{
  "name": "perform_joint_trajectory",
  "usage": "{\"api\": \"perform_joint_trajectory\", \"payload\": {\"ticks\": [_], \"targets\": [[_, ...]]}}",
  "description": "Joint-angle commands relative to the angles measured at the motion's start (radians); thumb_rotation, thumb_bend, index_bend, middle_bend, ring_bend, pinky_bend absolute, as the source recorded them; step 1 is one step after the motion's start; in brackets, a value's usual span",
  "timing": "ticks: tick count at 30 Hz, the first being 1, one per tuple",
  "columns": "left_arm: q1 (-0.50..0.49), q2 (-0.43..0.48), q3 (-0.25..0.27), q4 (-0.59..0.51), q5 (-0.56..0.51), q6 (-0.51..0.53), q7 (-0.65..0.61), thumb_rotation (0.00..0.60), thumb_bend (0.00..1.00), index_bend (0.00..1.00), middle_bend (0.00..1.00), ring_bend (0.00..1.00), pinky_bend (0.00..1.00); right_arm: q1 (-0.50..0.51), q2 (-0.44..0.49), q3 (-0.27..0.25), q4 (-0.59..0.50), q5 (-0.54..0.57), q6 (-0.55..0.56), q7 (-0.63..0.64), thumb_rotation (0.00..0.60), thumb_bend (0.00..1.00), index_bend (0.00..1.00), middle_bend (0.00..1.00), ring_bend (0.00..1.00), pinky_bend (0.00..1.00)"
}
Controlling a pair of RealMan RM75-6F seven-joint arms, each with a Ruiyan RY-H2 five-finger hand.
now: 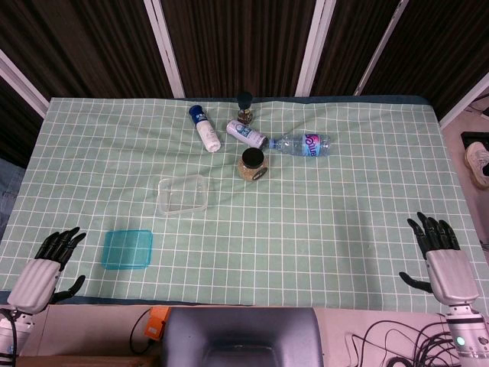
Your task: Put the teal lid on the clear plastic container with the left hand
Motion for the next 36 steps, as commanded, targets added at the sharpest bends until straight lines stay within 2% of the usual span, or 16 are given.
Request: {"api": "perform_joint_trajectory", "payload": {"ticks": [1, 4, 6, 11, 14, 26, 36], "targets": [[-0.007, -0.002, 0.003, -0.002, 0.005, -0.006, 0.001, 0.6, 0.34, 0.0, 0.0, 0.0, 0.0, -0.004, 0.005, -0.003, 0.001, -0.005, 0.006, 0.008, 0.6, 0.2, 0.0, 0.0, 0.0, 0.0], [-0.019, -0.012, 0.007, 0.0, 0.019, -0.015, -0.012, 0.6, 0.34, 0.0, 0.0, 0.0, 0.0, -0.014, 0.014, -0.005, 0.003, -0.008, 0.021, 0.03, 0.6, 0.2, 0.0, 0.0, 0.0, 0.0], [-0.048, -0.029, 0.014, 0.015, 0.057, -0.032, -0.07, 0.6, 0.33, 0.0, 0.0, 0.0, 0.0, -0.022, 0.022, -0.001, 0.0, -0.011, 0.038, 0.055, 0.6, 0.2, 0.0, 0.0, 0.0, 0.0], [-0.182, -0.069, 0.017, 0.077, 0.122, -0.157, -0.273, 0.6, 0.31, 0.0, 0.0, 0.0, 0.0, -0.022, 0.029, -0.007, 0.005, -0.015, 0.029, 0.069, 0.6, 0.2, 0.0, 0.0, 0.0, 0.0], [-0.25, -0.097, 0.006, 0.099, 0.113, -0.239, -0.323, 0.6, 0.3, 0.0, 0.0, 0.0, 0.0, -0.021, 0.033, -0.008, 0.007, -0.013, 0.023, 0.076, 0.6, 0.2, 0.0, 0.0, 0.0, 0.0], [-0.394, -0.214, -0.012, 0.178, 0.013, -0.481, -0.212, 0.6, 0.25, 0.0, 0.0, 0.0, 0.0, -0.016, 0.047, -0.007, 0.01, 0.0, -0.001, 0.104, 0.6, 0.2, 0.0, 0.0, 0.0, 0.0], [-0.436, -0.217, -0.017, 0.208, -0.101, -0.597, -0.136, 0.6, 0.25, 0.0, 0.0, 0.0, 0.0, -0.015, 0.05, -0.007, 0.008, 0.0, -0.007, 0.108, 0.6, 0.2, 0.0, 0.0, 0.0, 0.0]]}}
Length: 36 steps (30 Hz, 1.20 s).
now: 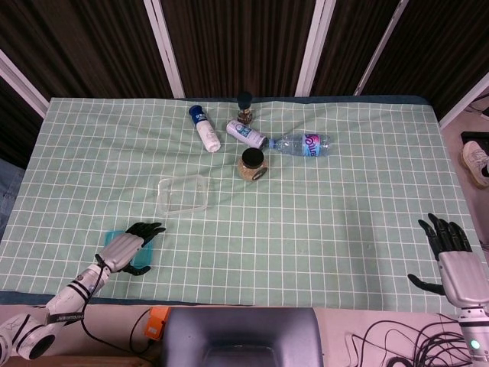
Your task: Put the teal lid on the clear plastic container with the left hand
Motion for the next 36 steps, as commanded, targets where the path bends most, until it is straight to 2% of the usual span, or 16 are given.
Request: {"api": "perform_joint_trajectory", "payload": {"ticks": [1, 12, 36], "targets": [[-0.012, 0.014, 0.005, -0.004, -0.024, -0.028, 0.008, 0.6, 0.25, 0.0, 0.0, 0.0, 0.0, 0.0, 0.0, 0.0, 0.001, 0.0, -0.001, 0.001, 0.6, 0.2, 0.0, 0.0, 0.0, 0.0], [-0.028, 0.056, 0.025, -0.038, -0.063, -0.064, 0.046, 0.6, 0.25, 0.0, 0.0, 0.0, 0.0, 0.003, -0.003, -0.002, -0.001, -0.004, -0.006, -0.005, 0.6, 0.2, 0.0, 0.0, 0.0, 0.0], [-0.047, 0.043, 0.048, 0.008, -0.084, -0.095, 0.016, 0.6, 0.25, 0.0, 0.0, 0.0, 0.0, 0.004, -0.001, -0.004, -0.005, -0.009, -0.008, -0.007, 0.6, 0.2, 0.0, 0.0, 0.0, 0.0]]}}
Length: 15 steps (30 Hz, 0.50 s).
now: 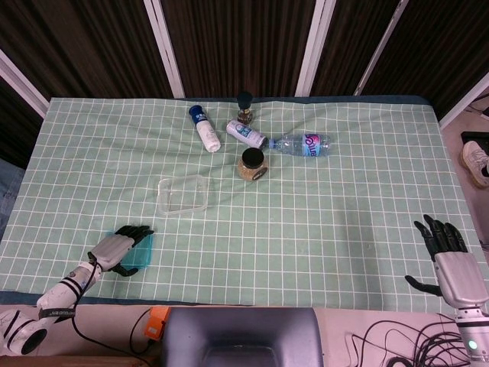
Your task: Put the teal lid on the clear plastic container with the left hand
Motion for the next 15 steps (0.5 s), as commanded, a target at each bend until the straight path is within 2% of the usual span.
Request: {"api": "perform_joint_trajectory", "payload": {"ticks": [1, 15], "targets": [[-0.004, -0.006, 0.0, 0.011, -0.004, -0.006, -0.009, 0.6, 0.24, 0.0, 0.0, 0.0, 0.0, 0.0, 0.0, 0.0, -0.001, 0.002, -0.001, -0.002, 0.6, 0.2, 0.0, 0.0, 0.0, 0.0], [-0.021, -0.011, 0.014, 0.049, -0.011, -0.052, -0.05, 0.6, 0.24, 0.0, 0.0, 0.0, 0.0, 0.005, -0.005, -0.001, -0.002, 0.008, -0.015, -0.019, 0.6, 0.2, 0.0, 0.0, 0.0, 0.0]]}}
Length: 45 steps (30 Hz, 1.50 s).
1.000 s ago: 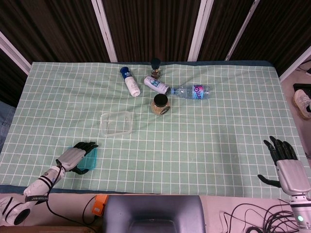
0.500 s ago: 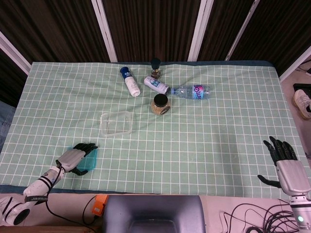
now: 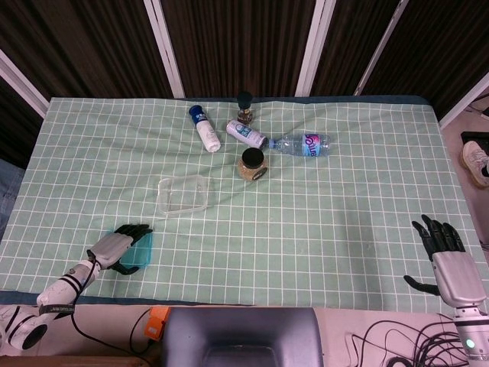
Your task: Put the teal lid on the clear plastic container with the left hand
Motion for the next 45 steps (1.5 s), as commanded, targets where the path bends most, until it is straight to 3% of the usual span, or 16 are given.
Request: {"api": "perform_joint_trajectory", "payload": {"ticks": [1, 6, 11, 17, 27, 45], "targets": [[-0.002, -0.001, 0.004, 0.007, -0.005, -0.008, -0.008, 0.6, 0.24, 0.0, 0.0, 0.0, 0.0, -0.001, 0.0, -0.001, 0.001, 0.0, -0.001, 0.0, 0.6, 0.2, 0.0, 0.0, 0.0, 0.0], [-0.007, 0.004, 0.005, 0.008, -0.007, -0.015, -0.007, 0.6, 0.24, 0.0, 0.0, 0.01, 0.03, 0.001, 0.0, -0.001, -0.002, -0.001, -0.003, -0.003, 0.6, 0.2, 0.0, 0.0, 0.0, 0.0], [0.005, 0.003, 0.008, 0.002, -0.013, 0.003, 0.016, 0.6, 0.22, 0.0, 0.01, 0.28, 0.32, 0.001, 0.001, -0.003, 0.0, -0.002, -0.003, 0.0, 0.6, 0.2, 0.0, 0.0, 0.0, 0.0], [0.02, -0.009, 0.005, 0.007, -0.029, 0.022, 0.035, 0.6, 0.23, 0.02, 0.22, 0.53, 0.56, 0.0, 0.004, -0.004, -0.002, -0.004, -0.001, 0.004, 0.6, 0.2, 0.0, 0.0, 0.0, 0.0], [0.053, -0.021, -0.006, 0.015, -0.002, 0.118, 0.018, 0.6, 0.26, 0.27, 0.53, 0.81, 0.81, -0.003, 0.006, -0.005, -0.001, -0.006, 0.003, 0.011, 0.6, 0.2, 0.0, 0.0, 0.0, 0.0], [0.068, 0.048, -0.03, -0.055, 0.022, 0.209, 0.0, 0.6, 0.27, 0.31, 0.56, 0.9, 0.89, -0.001, 0.005, -0.009, -0.001, -0.011, -0.001, 0.007, 0.6, 0.2, 0.0, 0.0, 0.0, 0.0]]}}
